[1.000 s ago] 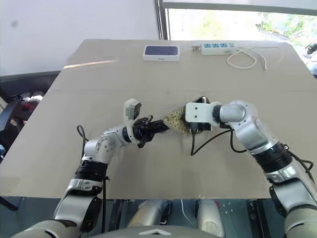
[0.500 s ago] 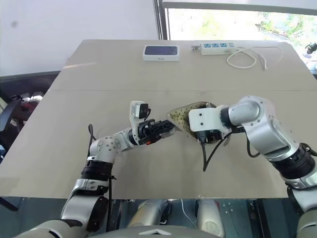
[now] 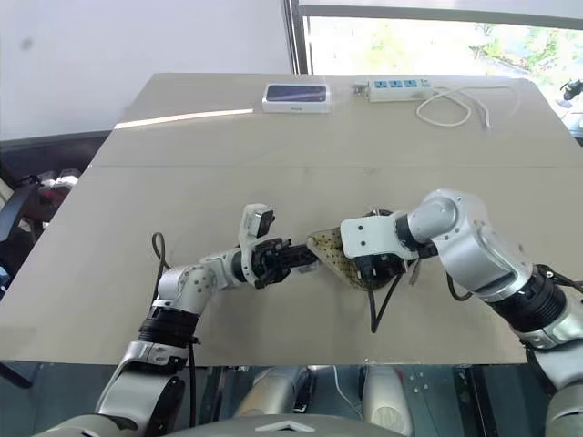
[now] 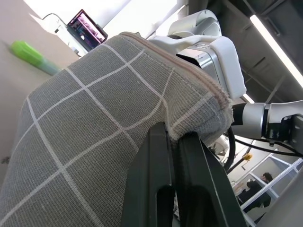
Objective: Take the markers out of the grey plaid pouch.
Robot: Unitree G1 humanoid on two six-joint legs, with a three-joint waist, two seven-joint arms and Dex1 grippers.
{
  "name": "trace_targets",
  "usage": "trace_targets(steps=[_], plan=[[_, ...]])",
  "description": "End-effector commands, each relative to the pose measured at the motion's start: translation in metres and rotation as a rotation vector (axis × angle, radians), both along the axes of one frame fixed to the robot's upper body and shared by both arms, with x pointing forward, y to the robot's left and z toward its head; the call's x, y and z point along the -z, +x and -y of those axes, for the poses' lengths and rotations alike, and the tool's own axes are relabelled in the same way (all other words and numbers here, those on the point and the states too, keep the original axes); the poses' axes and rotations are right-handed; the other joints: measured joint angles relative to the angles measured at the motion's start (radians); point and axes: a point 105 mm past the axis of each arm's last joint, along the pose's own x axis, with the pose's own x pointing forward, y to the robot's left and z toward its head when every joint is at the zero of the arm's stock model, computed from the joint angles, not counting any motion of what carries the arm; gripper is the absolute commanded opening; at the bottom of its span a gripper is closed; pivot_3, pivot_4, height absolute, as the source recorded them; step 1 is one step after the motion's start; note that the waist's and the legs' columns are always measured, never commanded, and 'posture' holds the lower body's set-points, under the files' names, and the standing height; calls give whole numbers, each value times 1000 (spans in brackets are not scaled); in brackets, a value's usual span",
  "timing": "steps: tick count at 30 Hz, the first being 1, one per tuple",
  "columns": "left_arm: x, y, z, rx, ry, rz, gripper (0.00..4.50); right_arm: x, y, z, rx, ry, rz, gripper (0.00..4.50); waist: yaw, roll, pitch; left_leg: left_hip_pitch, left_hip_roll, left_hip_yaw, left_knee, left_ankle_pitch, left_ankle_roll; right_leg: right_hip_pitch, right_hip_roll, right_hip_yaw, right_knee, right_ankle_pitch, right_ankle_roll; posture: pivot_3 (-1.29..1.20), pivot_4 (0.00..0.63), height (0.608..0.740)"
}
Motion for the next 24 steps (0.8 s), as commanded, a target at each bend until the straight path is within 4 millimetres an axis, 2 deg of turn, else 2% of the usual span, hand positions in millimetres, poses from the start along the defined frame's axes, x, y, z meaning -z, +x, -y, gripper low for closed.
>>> trace_targets(steps=[1, 6, 11, 14, 17, 19, 20, 24], plan=[[-2, -2, -2, 2, -1, 40, 0, 9, 6, -1, -7, -23, 11, 3860, 0, 0, 0, 0, 0, 0, 0, 0, 0, 0, 0, 0, 0, 0, 0, 0, 150, 738], [0, -1, -2, 6, 12, 48, 0, 26, 23, -1, -10, -72, 7, 3860, -4, -1, 0, 1, 0, 1, 0, 0, 0, 0, 0, 0, 1, 0, 0, 0, 150, 738], [-1, 0, -2, 4, 10, 51, 0, 43, 33, 8, -17, -147, -18, 3860, -4, -5, -4, 4, 1, 1, 0, 0, 0, 1, 1, 1, 3, 1, -1, 0, 150, 738], [-2, 1, -4, -9, 11, 54, 0, 48, 33, 9, -31, -155, -32, 3000, -3, -7, -5, 7, 2, 1, 1, 1, -2, 4, 3, 1, 3, 2, -3, 0, 150, 738], [-1, 2, -6, -19, 14, 57, 0, 50, 33, 11, -35, -153, -44, 1635, 0, -6, -4, 17, 2, 1, -1, 1, -2, 14, 3, 1, 2, 2, -3, 0, 150, 738], [-1, 3, -7, -26, 17, 59, 0, 50, 33, 13, -36, -151, -46, 679, 0, -6, -5, 18, 3, 0, -1, -2, 2, 15, 4, 1, 2, 2, -3, 0, 150, 738], [-1, 3, -8, -29, 19, 61, 0, 49, 33, 13, -36, -149, -46, 341, 0, -6, -4, 18, 3, 0, -1, -1, 2, 15, 5, 1, 2, 2, -3, 0, 150, 738], [0, 5, -11, -40, 29, 68, 0, 43, 31, 16, -34, -121, -39, 336, 1, -6, -4, 18, 3, 0, -1, 1, -2, 15, 5, 1, 2, 2, -3, 0, 150, 738]])
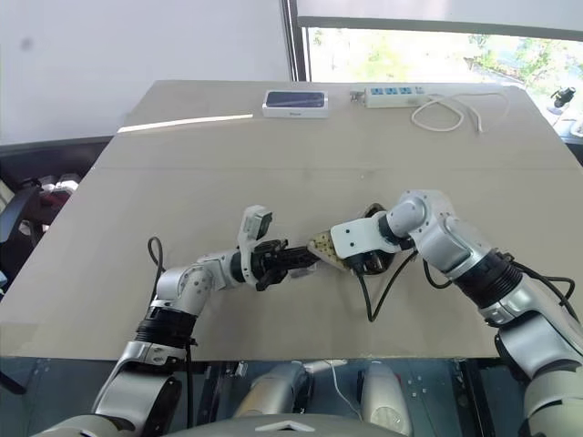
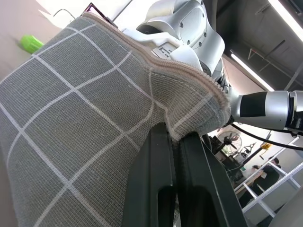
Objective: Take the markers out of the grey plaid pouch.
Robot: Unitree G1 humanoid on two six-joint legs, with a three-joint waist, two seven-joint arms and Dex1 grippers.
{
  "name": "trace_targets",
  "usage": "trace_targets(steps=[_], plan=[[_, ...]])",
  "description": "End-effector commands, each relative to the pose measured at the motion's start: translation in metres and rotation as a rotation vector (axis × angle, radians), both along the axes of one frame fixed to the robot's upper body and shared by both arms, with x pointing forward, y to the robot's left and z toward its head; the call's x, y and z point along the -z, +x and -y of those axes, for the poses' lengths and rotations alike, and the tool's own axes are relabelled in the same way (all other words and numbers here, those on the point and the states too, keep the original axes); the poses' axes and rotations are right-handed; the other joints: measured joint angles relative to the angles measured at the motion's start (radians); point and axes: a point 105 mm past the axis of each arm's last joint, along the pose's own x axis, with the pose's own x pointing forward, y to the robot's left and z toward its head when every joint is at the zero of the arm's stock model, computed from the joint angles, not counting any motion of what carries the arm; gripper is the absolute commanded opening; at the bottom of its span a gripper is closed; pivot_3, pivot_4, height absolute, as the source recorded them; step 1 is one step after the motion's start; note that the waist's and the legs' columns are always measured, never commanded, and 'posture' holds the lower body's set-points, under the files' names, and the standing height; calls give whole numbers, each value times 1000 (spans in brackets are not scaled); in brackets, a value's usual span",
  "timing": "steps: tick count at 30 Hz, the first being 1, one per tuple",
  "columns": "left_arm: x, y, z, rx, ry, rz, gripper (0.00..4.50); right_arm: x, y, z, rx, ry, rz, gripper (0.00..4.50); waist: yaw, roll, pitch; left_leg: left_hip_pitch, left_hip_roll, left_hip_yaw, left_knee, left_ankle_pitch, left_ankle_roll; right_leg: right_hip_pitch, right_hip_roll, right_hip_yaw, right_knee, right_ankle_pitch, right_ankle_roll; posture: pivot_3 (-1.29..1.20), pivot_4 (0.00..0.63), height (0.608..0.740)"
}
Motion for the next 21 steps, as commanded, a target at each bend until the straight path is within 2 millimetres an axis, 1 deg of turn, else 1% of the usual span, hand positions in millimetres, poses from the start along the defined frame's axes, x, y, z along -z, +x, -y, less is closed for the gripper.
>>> trace_targets(steps=[1, 4, 7, 10, 11, 13, 14, 15, 18, 21], plan=[[-6, 2, -6, -13, -13, 43, 0, 12, 1, 21, 76, -39, -28, 336, 1, 0, 0, 0, 0, 0, 0, 0, 0, 0, 0, 0, 0, 0, 0, 0, 150, 738], [-3, 3, -8, -30, 15, 95, 0, -1, -1, 15, 71, 38, -11, 336, 3, 0, 0, -1, 0, 0, -1, 0, 0, 0, 0, 0, -2, 0, 0, 0, 150, 738], [-3, 3, -12, -53, 50, 180, 0, -19, -6, 11, 67, 128, 10, 336, 4, 0, 1, -2, 0, -1, -2, 0, 0, -1, 0, -1, -4, 0, 0, 0, 150, 738], [-3, 6, -19, -70, 94, 248, 0, -36, -8, 13, 89, 202, 44, 336, 3, 1, 1, -5, 0, -1, -2, 0, 0, -3, -1, 0, -4, 0, 0, 0, 150, 738], [-4, 7, -23, -81, 110, 274, 0, -43, -9, 14, 99, 231, 56, 336, 3, 1, 1, -10, 0, -1, -2, 0, 0, -8, -1, -1, -4, 0, 0, 0, 150, 738], [-5, 10, -28, -93, 146, 324, 0, -58, -13, 16, 112, 297, 73, 336, 2, 1, 1, -12, 0, -1, -2, 0, 0, -10, -1, -1, -4, 0, 0, 0, 150, 738], [-5, 10, -30, -92, 162, 342, 0, -63, -15, 16, 112, 323, 77, 336, 3, 1, 2, -16, 0, -1, -1, 0, 0, -15, -1, -1, -4, 0, 0, 0, 150, 738], [-4, 9, -31, -91, 171, 354, 0, -68, -17, 15, 115, 354, 75, 336, 3, 1, 2, -18, 0, -1, -1, 0, 0, -16, -1, -1, -4, 0, 0, 0, 150, 738], [-4, 9, -32, -89, 178, 367, 0, -76, -22, 14, 120, 413, 75, 336, 3, 2, 2, -18, 0, -1, -2, 0, 0, -16, -1, -1, -5, 0, 0, 0, 150, 738], [-3, 8, -32, -80, 188, 382, 0, -78, -24, 17, 129, 430, 78, 336, 2, 2, 2, -18, 0, 0, -2, 0, 0, -16, -1, 0, -5, 0, 0, 0, 150, 738]])
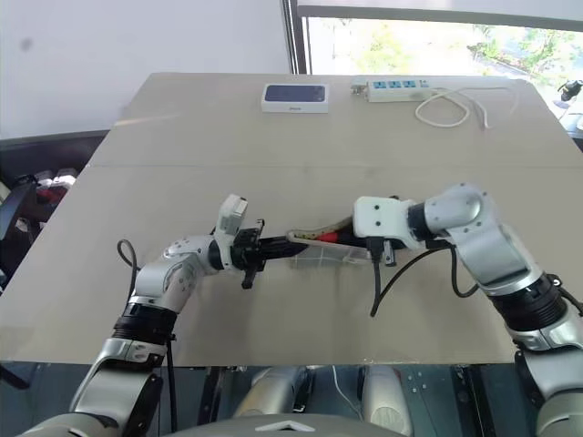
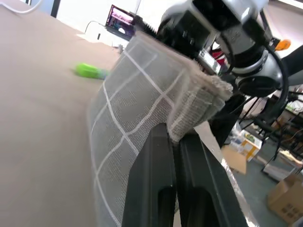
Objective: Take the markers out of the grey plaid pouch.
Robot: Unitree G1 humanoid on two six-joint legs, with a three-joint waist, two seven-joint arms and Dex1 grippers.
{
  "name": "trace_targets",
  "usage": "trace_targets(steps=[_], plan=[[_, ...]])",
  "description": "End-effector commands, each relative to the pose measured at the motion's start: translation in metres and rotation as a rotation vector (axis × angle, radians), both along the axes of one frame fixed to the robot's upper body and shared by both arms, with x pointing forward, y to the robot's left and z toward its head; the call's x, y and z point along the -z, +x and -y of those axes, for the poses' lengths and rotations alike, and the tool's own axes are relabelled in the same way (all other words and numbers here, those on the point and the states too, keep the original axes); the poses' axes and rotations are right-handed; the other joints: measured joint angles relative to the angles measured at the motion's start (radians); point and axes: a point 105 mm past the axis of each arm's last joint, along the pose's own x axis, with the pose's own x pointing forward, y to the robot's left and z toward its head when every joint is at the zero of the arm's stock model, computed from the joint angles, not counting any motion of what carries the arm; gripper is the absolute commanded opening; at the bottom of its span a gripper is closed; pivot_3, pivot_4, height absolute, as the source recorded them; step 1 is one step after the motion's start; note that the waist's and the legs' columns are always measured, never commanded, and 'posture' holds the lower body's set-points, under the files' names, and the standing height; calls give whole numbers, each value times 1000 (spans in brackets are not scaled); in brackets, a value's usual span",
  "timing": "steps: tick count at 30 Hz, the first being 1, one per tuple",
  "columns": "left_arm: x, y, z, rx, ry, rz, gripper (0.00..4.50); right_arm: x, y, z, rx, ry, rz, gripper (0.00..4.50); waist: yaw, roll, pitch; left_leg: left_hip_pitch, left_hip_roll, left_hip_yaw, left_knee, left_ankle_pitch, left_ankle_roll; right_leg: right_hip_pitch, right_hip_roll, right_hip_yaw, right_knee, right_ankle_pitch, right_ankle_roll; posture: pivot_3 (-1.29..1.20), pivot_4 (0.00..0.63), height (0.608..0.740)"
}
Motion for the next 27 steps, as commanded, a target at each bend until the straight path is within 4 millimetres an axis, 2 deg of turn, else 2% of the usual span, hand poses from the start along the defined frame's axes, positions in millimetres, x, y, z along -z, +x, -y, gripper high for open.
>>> trace_targets(steps=[1, 5, 9, 12, 15, 19, 21, 27], plan=[[5, -3, -3, 5, 37, 15, 0, -18, -3, 3, 9, 51, 64, 336, 0, 0, 0, 0, 0, 0, 0, 0, 0, 0, 0, 0, 0, 0, 0, 0, 150, 738], [5, -7, -2, 34, 56, 42, 0, -29, -4, 4, 27, 160, 77, 336, -3, 0, 0, 0, 0, 0, 0, 0, 0, 0, 0, 0, 1, 0, 0, 0, 150, 738], [4, -5, -2, 16, 61, 71, 0, -43, -15, 0, -28, 263, 78, 336, -1, 0, 0, 0, 0, 0, 0, 0, 0, 0, 0, 0, 0, 0, 0, 0, 150, 738], [1, 1, -5, -15, 72, 100, 0, -63, -24, -9, -68, 424, 78, 336, -2, 0, 0, 0, 0, 0, 0, 0, 0, 0, 0, 0, 0, 0, 0, 0, 150, 738], [-4, 7, -8, -46, 81, 150, 0, -84, -16, -4, 3, 536, 109, 336, 0, 0, 0, 0, 0, 0, 0, 0, 0, 0, 0, 0, 1, 0, 0, 0, 150, 738], [-19, 14, -16, -108, 95, 238, 0, -91, 9, 32, 231, 527, 157, 336, 5, 0, 0, 0, 0, 0, 0, 0, 0, 0, 0, 0, 1, 0, 0, 0, 150, 738], [-24, 16, -22, -144, 110, 274, 0, -85, 19, 54, 354, 489, 149, 336, 6, 0, 0, 0, 0, 0, 0, 0, 0, 0, 0, 0, 0, 0, 0, 0, 150, 738], [-28, 16, -33, -198, 176, 342, 0, -35, 33, 108, 596, 252, 115, 336, 5, 1, 1, 0, 0, 1, -2, 0, 0, -1, -1, 0, -1, 0, 0, 0, 150, 738]])
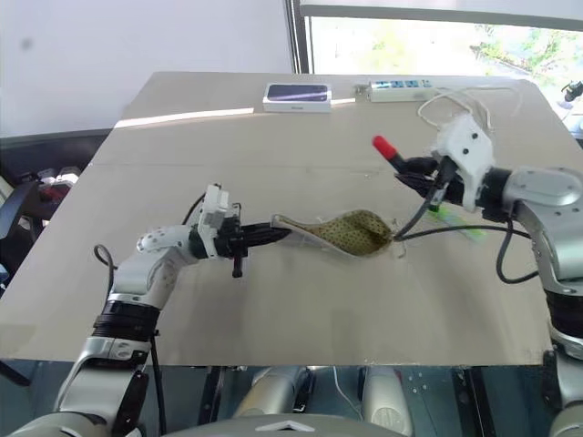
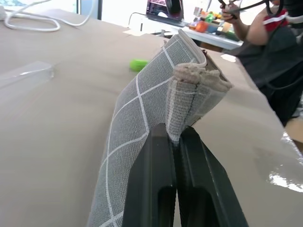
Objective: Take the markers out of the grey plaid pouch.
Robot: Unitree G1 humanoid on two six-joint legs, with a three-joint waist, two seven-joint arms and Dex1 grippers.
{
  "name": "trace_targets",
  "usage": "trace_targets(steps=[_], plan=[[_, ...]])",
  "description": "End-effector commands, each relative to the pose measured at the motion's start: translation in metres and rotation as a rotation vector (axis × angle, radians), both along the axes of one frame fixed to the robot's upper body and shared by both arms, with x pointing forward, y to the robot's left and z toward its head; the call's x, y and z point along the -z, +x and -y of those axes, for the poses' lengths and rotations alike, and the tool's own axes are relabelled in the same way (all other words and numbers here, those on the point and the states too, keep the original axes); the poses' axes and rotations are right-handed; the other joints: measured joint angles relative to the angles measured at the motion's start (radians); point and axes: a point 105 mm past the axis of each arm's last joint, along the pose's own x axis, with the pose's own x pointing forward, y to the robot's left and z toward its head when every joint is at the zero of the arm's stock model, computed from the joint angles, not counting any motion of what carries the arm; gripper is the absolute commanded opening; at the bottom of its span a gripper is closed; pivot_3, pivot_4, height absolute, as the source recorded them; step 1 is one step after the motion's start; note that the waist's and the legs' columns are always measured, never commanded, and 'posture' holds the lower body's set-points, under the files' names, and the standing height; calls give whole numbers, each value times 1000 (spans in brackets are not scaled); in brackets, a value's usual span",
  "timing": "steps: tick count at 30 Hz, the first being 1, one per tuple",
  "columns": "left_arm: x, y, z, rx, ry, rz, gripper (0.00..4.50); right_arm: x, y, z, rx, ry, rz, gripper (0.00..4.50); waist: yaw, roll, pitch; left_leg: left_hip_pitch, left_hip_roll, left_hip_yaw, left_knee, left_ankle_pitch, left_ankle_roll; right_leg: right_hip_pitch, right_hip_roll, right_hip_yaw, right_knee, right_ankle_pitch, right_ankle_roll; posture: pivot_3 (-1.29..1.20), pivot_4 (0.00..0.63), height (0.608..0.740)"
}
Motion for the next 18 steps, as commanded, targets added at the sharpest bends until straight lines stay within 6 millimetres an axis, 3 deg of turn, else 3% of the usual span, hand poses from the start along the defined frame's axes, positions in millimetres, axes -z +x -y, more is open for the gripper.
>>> trace_targets(steps=[1, 4, 8, 13, 18], plan=[[-15, 0, -6, -34, 31, 97, 0, 15, 6, 22, 84, -117, 0, 836, -2, 1, 1, 0, 0, 1, 0, 0, 0, 0, 0, 0, 0, 0, 0, 0, 150, 738], [-21, 5, -10, -85, 49, 139, 0, 31, 7, 28, 95, -137, -35, 2325, -8, 1, 1, 1, 0, 2, 0, 0, 0, 0, 0, 1, 1, 0, 0, 0, 150, 738], [-25, 12, -17, -147, 74, 185, 0, 35, 11, 30, 115, -133, -24, 4460, -8, 2, 1, 2, 1, 3, 0, 0, 0, 0, 0, 2, 2, 0, 0, 0, 150, 738], [-26, 17, -30, -232, 136, 270, 0, 27, 5, 27, 112, -29, -25, 4460, -6, 2, 1, 1, 1, 3, 0, 0, 0, 0, 0, 2, 1, 0, 0, 0, 150, 738], [-24, 19, -45, -315, 211, 338, 1724, 32, -20, 26, 96, 81, -95, 4500, 2, 2, 2, 1, 1, 2, -1, 0, 0, 0, 0, 1, 0, 0, 0, 0, 150, 738]])
